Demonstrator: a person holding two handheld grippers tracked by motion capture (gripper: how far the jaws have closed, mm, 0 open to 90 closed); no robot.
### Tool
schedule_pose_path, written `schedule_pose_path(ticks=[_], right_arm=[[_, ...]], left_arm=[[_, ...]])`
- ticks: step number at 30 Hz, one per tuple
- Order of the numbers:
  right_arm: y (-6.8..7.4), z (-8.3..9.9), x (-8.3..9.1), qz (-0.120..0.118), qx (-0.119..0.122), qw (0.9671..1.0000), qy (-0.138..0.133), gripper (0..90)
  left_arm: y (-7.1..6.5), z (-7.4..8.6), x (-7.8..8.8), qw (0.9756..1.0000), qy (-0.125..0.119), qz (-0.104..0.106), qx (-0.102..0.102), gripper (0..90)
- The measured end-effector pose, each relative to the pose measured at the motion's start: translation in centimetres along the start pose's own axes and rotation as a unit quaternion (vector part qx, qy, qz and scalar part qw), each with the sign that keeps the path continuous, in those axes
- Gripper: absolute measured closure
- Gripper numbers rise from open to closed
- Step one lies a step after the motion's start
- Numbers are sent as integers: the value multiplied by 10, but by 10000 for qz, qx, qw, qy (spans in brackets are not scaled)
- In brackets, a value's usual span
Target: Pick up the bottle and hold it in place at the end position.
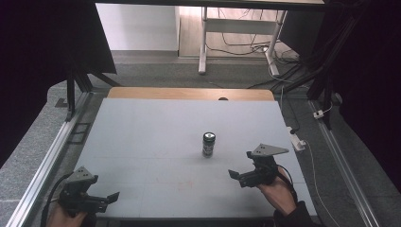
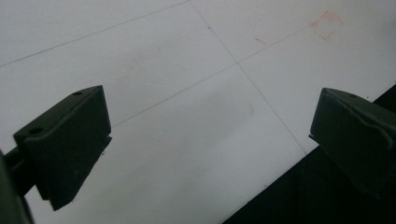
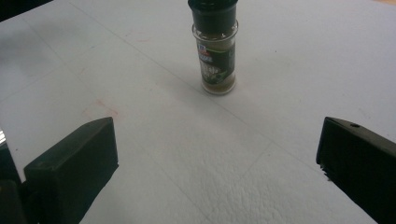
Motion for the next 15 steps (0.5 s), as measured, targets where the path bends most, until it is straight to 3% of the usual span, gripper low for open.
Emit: schedule_pose_path(ticks=[9, 15], right_arm=[[-1, -7, -22, -111, 21, 9997, 195, 0], [-2, -10, -39, -27, 180, 9994, 296, 0]], left_arm=[[0, 0, 0, 10000, -6, -10, 19, 0], [1, 0, 0, 10000, -8, -30, 32, 0]])
Point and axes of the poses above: each handheld gripper's, and its own axes: x roughly backward along the jaws, z roughly out of its underside, y roughly to its left, the point moved 4 cm from there along -x, roughly forward along the jaws, and after that the axes turned 7 degrees about -y, right-handed, at the moved point
